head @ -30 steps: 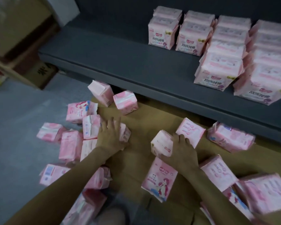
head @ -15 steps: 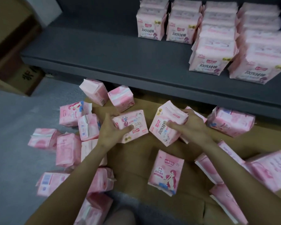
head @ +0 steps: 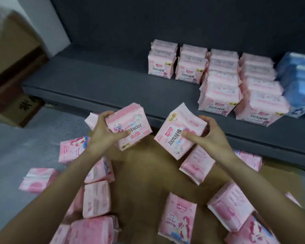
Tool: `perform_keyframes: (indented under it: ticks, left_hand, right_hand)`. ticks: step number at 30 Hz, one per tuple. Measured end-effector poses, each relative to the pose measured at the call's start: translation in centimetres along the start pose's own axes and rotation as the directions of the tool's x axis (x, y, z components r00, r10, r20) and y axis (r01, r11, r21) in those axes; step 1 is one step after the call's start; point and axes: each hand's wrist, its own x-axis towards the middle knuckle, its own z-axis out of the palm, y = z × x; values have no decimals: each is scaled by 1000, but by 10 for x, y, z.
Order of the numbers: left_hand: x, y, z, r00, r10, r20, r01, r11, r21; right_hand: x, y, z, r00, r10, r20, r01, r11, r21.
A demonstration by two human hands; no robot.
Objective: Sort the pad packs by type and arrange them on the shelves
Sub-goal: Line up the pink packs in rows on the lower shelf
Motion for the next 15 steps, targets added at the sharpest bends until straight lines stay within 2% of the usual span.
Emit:
perform_keyframes:
  ticks: [3,6,10,13,15]
  left_hand:
    - [33,38,-7,999,38,-29,-41,989,-144]
    - [67,66,-6,998,64,20,-58,972,-230]
    - [121,96,6,987,152,55,-140,974,-180]
    - [149,102,18,980,171,105,-150,972,-179]
    - [164,99,22,967,224,123,-219,974,-50]
  right_hand:
    - [25,-33,-4,994,-94,-62,93,995,-23]
    - [61,-73,-8,975,-189,-116,179,979,-95]
    - [118,-106,-8,952,-284,-114,244,930,-277]
    - [151,-114,-13,966,-209,-154,172,959,-226]
    - [165,-111,-17,972,-162,-170,131,975,-179]
